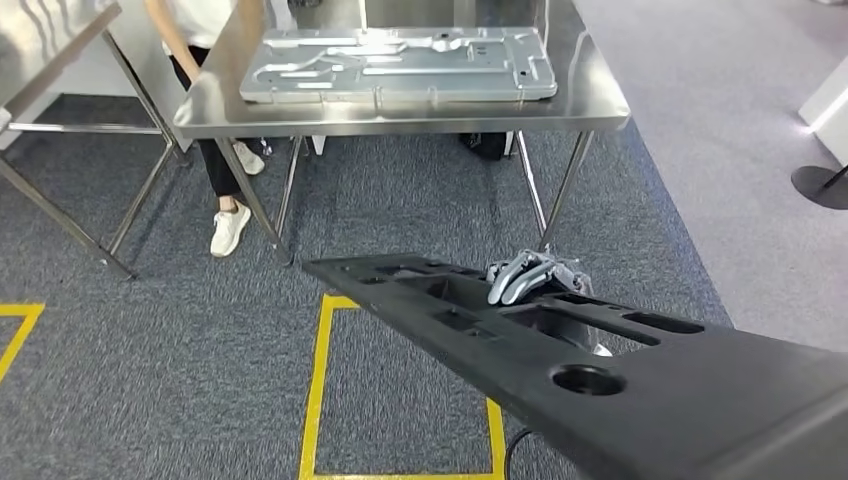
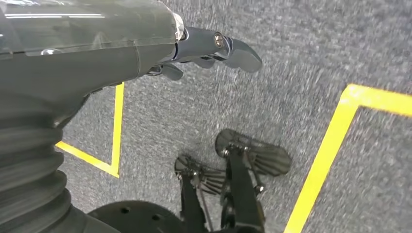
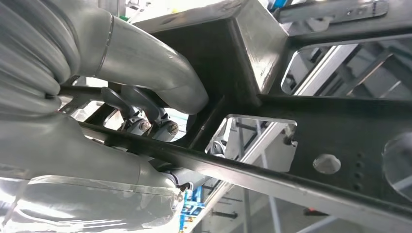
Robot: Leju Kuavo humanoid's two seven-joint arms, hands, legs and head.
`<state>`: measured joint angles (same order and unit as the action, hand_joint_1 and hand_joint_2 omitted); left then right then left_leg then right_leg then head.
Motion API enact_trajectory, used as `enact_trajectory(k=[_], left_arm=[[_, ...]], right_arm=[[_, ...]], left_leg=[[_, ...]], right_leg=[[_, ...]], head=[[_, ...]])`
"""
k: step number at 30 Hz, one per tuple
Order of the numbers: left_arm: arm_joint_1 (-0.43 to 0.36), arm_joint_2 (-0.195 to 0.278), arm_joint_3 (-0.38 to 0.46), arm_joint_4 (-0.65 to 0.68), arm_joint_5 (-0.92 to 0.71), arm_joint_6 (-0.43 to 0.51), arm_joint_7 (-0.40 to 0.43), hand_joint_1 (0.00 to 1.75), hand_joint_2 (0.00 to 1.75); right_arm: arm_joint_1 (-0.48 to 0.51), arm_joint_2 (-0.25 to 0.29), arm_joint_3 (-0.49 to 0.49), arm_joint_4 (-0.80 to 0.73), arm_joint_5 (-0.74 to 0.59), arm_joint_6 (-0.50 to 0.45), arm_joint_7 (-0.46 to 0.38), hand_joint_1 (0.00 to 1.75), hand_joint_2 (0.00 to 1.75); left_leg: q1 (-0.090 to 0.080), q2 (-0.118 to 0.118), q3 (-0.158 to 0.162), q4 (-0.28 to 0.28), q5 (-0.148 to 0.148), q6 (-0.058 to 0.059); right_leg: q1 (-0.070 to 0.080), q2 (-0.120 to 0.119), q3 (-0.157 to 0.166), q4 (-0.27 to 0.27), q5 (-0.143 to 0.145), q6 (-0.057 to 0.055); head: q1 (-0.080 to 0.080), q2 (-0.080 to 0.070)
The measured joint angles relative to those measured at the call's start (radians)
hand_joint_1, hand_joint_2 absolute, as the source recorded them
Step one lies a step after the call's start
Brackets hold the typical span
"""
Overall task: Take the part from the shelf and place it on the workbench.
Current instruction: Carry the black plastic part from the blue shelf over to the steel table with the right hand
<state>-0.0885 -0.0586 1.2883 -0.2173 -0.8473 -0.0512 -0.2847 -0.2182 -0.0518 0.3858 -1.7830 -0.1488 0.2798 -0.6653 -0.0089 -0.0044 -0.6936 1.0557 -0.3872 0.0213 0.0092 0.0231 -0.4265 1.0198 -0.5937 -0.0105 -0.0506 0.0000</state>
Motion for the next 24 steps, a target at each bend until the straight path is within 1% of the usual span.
enact_trajectory(k=[1,2,3,4,5,6,7,8,9,10,11,12,13,14,16,17,18,19,20,22,23,24], left_arm=[[-0.002,0.000,0.000,0.000,0.000,0.000,0.000,0.00,1.75],[-0.005,-0.001,0.000,0.000,0.000,0.000,-0.001,0.00,1.75],[-0.008,-0.001,0.000,0.000,0.001,0.000,-0.002,0.00,1.75],[-0.009,-0.001,0.000,0.000,0.001,0.000,-0.003,0.00,1.75],[-0.009,-0.002,0.000,0.000,0.003,0.000,-0.003,0.00,1.75],[-0.009,-0.002,0.000,0.000,0.005,0.000,-0.003,0.00,1.75],[-0.008,-0.003,0.000,0.000,0.007,0.000,-0.003,0.00,1.75],[-0.007,-0.004,0.000,0.000,0.009,0.000,-0.003,0.00,1.75],[-0.006,-0.005,0.000,0.000,0.010,0.000,-0.003,0.00,1.75],[-0.006,-0.007,0.000,0.000,0.010,0.000,-0.003,0.00,1.75],[-0.005,-0.008,0.000,0.000,0.010,0.000,-0.003,0.00,1.75],[-0.006,-0.010,0.000,0.000,0.011,0.000,-0.003,0.00,1.75],[-0.007,-0.010,0.000,0.000,0.011,-0.001,-0.004,0.00,1.75],[-0.007,-0.010,0.000,0.000,0.011,-0.001,-0.005,0.00,1.75],[-0.008,-0.011,0.000,0.000,0.011,-0.001,-0.007,0.00,1.75],[-0.008,-0.011,0.000,0.000,0.011,-0.001,-0.007,0.00,1.75],[-0.009,-0.011,0.000,0.000,0.011,-0.001,-0.007,0.00,1.75],[-0.010,-0.011,0.000,0.000,0.011,-0.001,-0.008,0.00,1.75],[-0.012,-0.012,0.000,0.000,0.011,-0.001,-0.009,0.00,1.75],[-0.010,-0.012,0.000,0.000,0.011,-0.002,-0.011,0.00,1.75],[-0.008,-0.012,0.000,0.000,0.011,-0.003,-0.012,0.00,1.75],[-0.006,-0.012,0.000,0.000,0.011,-0.004,-0.013,0.00,1.75]], right_arm=[[-0.001,0.001,-0.001,0.000,0.001,0.000,0.000,1.75,1.75],[-0.003,0.002,-0.003,0.000,0.002,0.000,0.000,1.75,1.75],[-0.005,0.003,-0.004,0.000,0.003,-0.001,0.000,1.75,1.75],[-0.006,0.004,-0.004,0.002,0.004,0.000,0.000,1.75,1.75],[-0.007,0.004,-0.004,0.004,0.005,0.000,0.000,1.75,1.75],[-0.007,0.004,-0.004,0.006,0.006,0.000,0.000,1.75,1.75],[-0.007,0.004,-0.004,0.009,0.007,0.001,0.000,1.75,1.75],[-0.008,0.004,-0.004,0.012,0.007,0.001,0.000,1.75,1.75],[-0.008,0.004,-0.004,0.015,0.007,0.001,0.000,1.75,1.75],[-0.010,0.004,-0.003,0.018,0.008,0.001,0.000,1.75,1.75],[-0.011,0.004,-0.003,0.020,0.008,0.001,0.000,1.75,1.75],[-0.014,0.004,-0.003,0.022,0.008,0.001,0.000,1.75,1.75],[-0.016,0.004,-0.003,0.025,0.008,0.001,0.000,1.75,1.75],[-0.018,0.005,-0.002,0.026,0.008,0.001,0.000,1.75,1.75],[-0.023,0.009,-0.002,0.029,0.008,0.001,0.000,1.75,1.75],[-0.026,0.011,-0.002,0.029,0.008,0.001,0.000,1.75,1.75],[-0.029,0.013,-0.002,0.030,0.008,0.001,0.000,1.75,1.75],[-0.032,0.015,-0.002,0.030,0.008,0.001,0.000,1.75,1.75],[-0.034,0.017,-0.002,0.031,0.007,0.001,0.000,1.75,1.75],[-0.037,0.018,-0.002,0.034,0.006,0.000,0.000,1.75,1.75],[-0.038,0.018,-0.002,0.035,0.004,-0.002,0.001,1.75,1.75],[-0.040,0.018,-0.001,0.036,0.000,-0.005,0.001,1.75,1.75]], left_leg=[[0.000,0.000,0.013,-0.007,-0.005,0.005],[0.003,0.000,0.026,-0.016,-0.010,0.010],[0.005,-0.001,0.040,-0.024,-0.015,0.014],[0.008,-0.001,0.054,-0.030,-0.022,0.017],[0.009,-0.001,0.066,-0.033,-0.030,0.018],[0.010,-0.002,0.077,-0.035,-0.040,0.018],[0.011,-0.002,0.089,-0.035,-0.051,0.017],[0.012,-0.003,0.102,-0.035,-0.062,0.016],[0.014,-0.004,0.118,-0.035,-0.073,0.014],[0.016,-0.004,0.133,-0.035,-0.084,0.011],[0.017,-0.005,0.146,-0.036,-0.096,0.007],[0.018,-0.005,0.159,-0.035,-0.108,0.002],[0.017,-0.006,0.168,-0.036,-0.119,-0.005],[0.017,-0.006,0.178,-0.036,-0.124,-0.013],[0.016,-0.004,0.193,-0.034,-0.127,-0.027],[0.017,-0.003,0.196,-0.026,-0.128,-0.031],[0.018,-0.003,0.187,-0.005,-0.136,-0.035],[0.019,-0.002,0.167,0.034,-0.154,-0.038],[0.020,-0.001,0.134,0.091,-0.179,-0.040],[0.020,-0.001,0.053,0.210,-0.227,-0.044],[0.020,-0.001,0.025,0.237,-0.232,-0.044],[0.020,-0.001,0.014,0.229,-0.216,-0.043]], right_leg=[[-0.002,-0.001,-0.003,0.018,0.007,0.007],[-0.003,-0.003,-0.017,0.052,0.021,0.013],[-0.005,-0.005,-0.045,0.100,0.030,0.018],[-0.007,-0.008,-0.083,0.156,0.025,0.022],[-0.009,-0.010,-0.126,0.211,0.004,0.026],[-0.013,-0.011,-0.169,0.254,-0.030,0.030],[-0.016,-0.012,-0.203,0.278,-0.064,0.034],[-0.020,-0.013,-0.226,0.278,-0.085,0.037],[-0.022,-0.014,-0.235,0.250,-0.078,0.040],[-0.024,-0.016,-0.234,0.202,-0.043,0.043],[-0.025,-0.019,-0.225,0.139,0.018,0.044],[-0.024,-0.023,-0.215,0.083,0.076,0.043],[-0.022,-0.025,-0.207,0.045,0.116,0.038],[-0.020,-0.026,-0.202,0.023,0.141,0.029],[-0.018,-0.024,-0.189,0.013,0.143,0.009],[-0.020,-0.022,-0.179,0.007,0.145,0.002],[-0.021,-0.022,-0.170,0.003,0.143,-0.004],[-0.022,-0.022,-0.161,0.001,0.140,-0.009],[-0.021,-0.022,-0.155,-0.001,0.135,-0.012],[-0.017,-0.021,-0.144,-0.001,0.123,-0.017],[-0.015,-0.020,-0.137,-0.001,0.116,-0.018],[-0.013,-0.019,-0.129,-0.001,0.109,-0.018]], head=[[0.000,0.000],[0.000,0.000],[0.000,0.000],[0.000,0.000],[0.000,0.000],[0.000,0.000],[0.000,0.000],[0.000,0.000],[0.000,0.000],[0.000,0.000],[0.000,0.000],[0.000,0.000],[0.000,0.000],[0.000,0.000],[0.000,0.000],[0.000,0.000],[0.000,0.000],[0.000,0.000],[0.000,0.000],[0.000,0.000],[0.000,0.000],[0.000,0.000]])
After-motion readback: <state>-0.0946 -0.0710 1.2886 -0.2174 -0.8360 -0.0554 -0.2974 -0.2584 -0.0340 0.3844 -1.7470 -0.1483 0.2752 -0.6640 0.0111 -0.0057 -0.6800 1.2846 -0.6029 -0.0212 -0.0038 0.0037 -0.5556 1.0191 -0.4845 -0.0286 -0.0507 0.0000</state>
